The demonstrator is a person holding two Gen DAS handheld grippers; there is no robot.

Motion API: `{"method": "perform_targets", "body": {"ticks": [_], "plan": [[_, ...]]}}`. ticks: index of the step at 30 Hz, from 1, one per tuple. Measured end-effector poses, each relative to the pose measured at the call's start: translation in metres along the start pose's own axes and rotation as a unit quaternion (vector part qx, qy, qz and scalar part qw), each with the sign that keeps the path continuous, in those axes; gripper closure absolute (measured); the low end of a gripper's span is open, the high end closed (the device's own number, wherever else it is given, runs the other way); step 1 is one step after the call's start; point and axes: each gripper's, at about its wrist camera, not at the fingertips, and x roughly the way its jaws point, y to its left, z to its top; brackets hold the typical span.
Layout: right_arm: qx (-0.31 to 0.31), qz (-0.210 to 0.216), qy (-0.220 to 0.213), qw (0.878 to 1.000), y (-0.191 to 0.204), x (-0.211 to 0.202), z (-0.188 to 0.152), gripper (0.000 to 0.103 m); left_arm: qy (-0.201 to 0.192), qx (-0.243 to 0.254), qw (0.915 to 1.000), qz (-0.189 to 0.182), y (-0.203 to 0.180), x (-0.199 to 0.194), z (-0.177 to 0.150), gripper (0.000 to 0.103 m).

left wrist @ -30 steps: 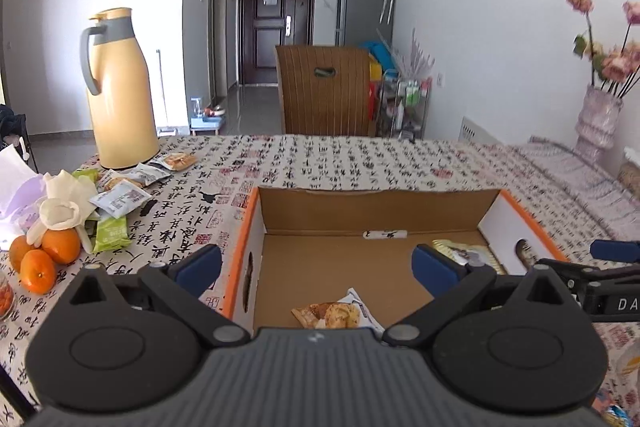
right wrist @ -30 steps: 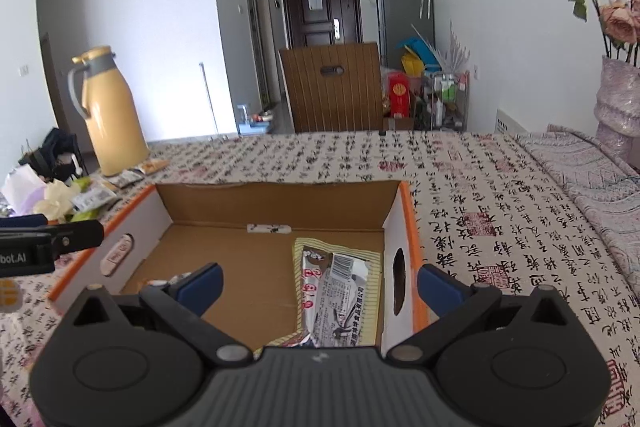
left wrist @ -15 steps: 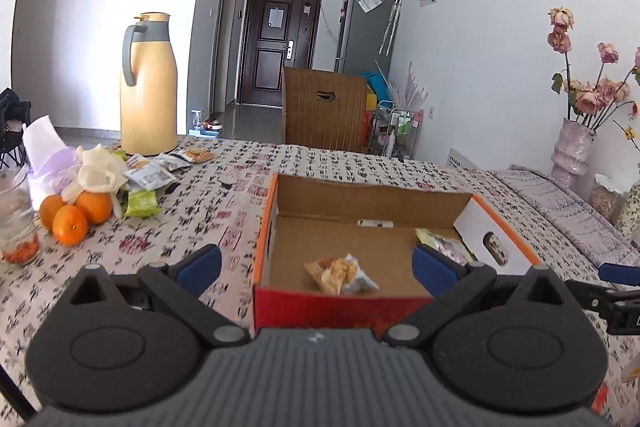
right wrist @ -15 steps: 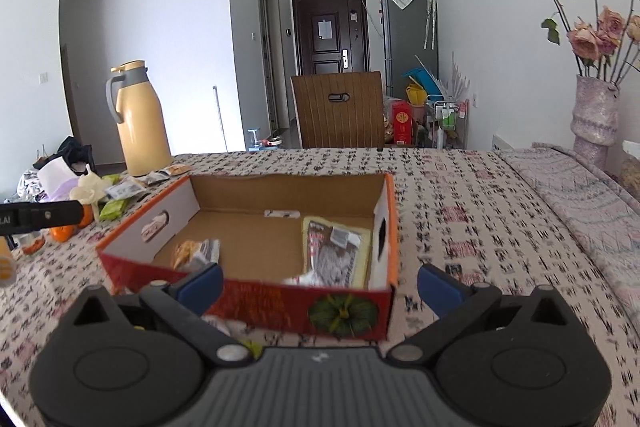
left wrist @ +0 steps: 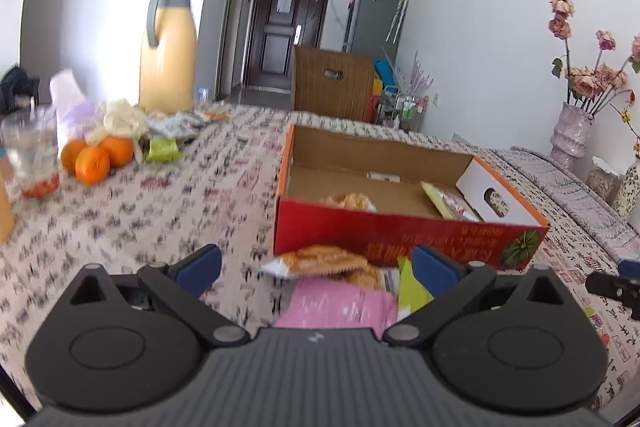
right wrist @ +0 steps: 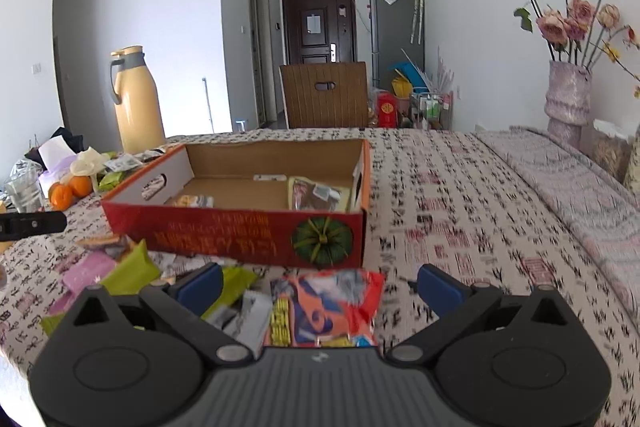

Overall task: Organize snacks
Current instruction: 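Grasp the colourful printed snack bag with the right tool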

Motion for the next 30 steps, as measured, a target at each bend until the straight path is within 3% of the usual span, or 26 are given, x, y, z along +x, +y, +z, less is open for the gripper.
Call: {"method": "perform_targets", "body": {"ticks": [13, 24, 30], "plan": [[0.013, -0.009, 0.04, 0.999, -0.004, 0.027, -0.013, 0.0, 0.015, -0.003, 0.9999, -0.001, -0.001, 0.005, -0.01, 0.0], [0.029, 0.008, 0.078, 0.997, -0.01, 0.053, -0.017, 0.026, 0.021, -0.004, 0.9998, 0.001, -0.002, 0.007, -0.013, 0.0], [0.03, 0.018, 0.084, 0.996, -0.011, 0.057, -0.017, 0.035, 0.027, -0.003, 0.9996, 0.001, -0.003, 0.009, -0.014, 0.0]]}}
